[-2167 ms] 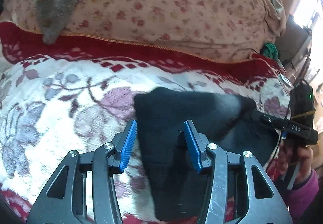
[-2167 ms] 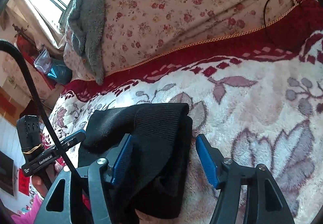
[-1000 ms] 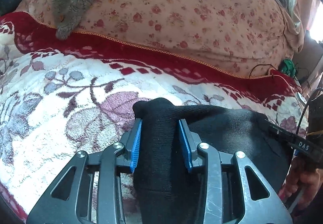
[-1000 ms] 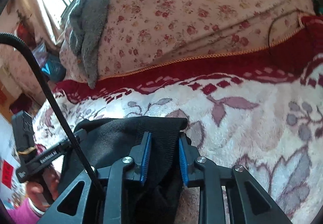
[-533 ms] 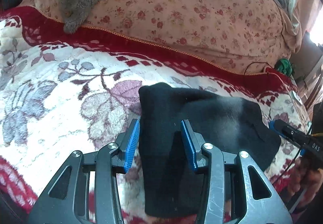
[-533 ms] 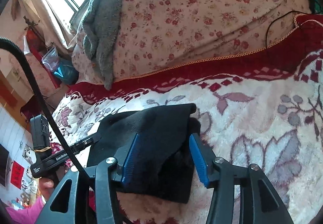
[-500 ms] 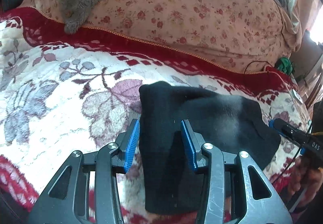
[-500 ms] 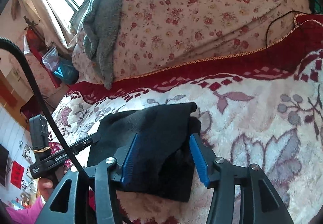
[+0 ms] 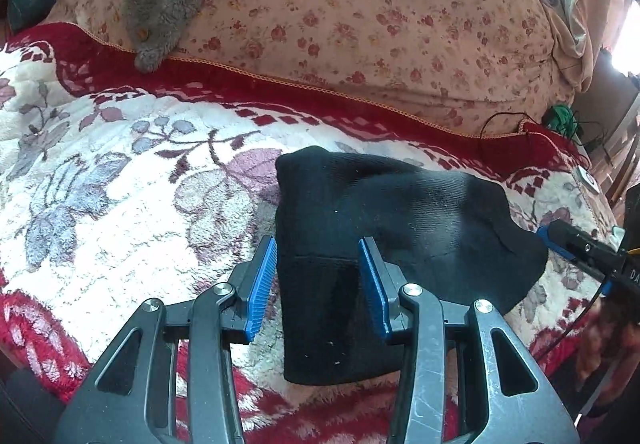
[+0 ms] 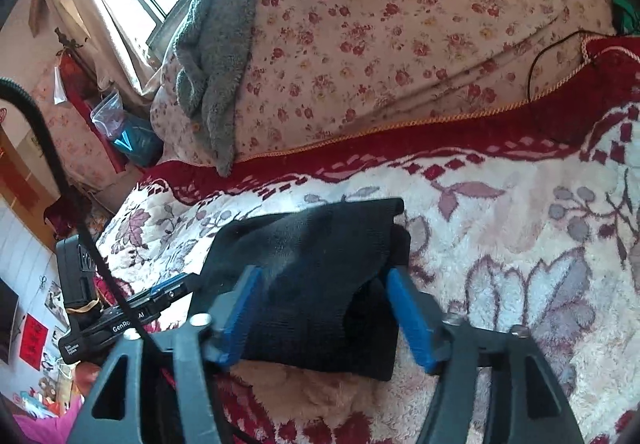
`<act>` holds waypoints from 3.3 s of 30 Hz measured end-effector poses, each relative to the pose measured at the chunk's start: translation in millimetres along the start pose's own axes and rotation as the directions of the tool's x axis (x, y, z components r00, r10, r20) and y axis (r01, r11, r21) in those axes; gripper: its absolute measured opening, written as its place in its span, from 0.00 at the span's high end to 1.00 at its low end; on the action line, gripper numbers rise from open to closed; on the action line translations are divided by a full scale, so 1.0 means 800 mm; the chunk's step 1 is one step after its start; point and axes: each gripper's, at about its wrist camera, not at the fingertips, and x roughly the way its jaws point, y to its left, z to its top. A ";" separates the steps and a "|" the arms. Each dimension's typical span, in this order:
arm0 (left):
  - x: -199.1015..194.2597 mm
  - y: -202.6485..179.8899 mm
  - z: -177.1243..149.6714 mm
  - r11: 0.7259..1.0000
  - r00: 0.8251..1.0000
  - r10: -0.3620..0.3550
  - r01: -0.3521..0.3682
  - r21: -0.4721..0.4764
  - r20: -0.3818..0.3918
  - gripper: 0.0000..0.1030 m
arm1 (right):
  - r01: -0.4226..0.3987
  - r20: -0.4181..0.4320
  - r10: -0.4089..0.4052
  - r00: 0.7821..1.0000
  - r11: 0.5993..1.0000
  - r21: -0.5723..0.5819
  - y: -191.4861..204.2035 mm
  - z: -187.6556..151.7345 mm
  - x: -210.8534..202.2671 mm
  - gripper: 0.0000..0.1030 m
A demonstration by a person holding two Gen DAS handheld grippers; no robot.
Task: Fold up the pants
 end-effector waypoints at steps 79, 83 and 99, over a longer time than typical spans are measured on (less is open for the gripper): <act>-0.094 0.154 0.016 0.979 0.990 0.013 0.016 -0.203 0.137 0.67 | -0.269 -0.154 0.254 0.955 0.960 -0.083 0.167 0.022 0.135 0.58; -0.103 0.177 0.016 0.974 0.988 0.044 -0.009 -0.228 0.145 0.67 | -0.287 -0.180 0.267 0.947 0.953 -0.100 0.191 0.023 0.157 0.58; -0.112 0.272 0.020 0.931 0.982 0.124 -0.066 -0.359 0.141 0.67 | -0.343 -0.260 0.305 0.916 0.933 -0.111 0.257 0.018 0.255 0.58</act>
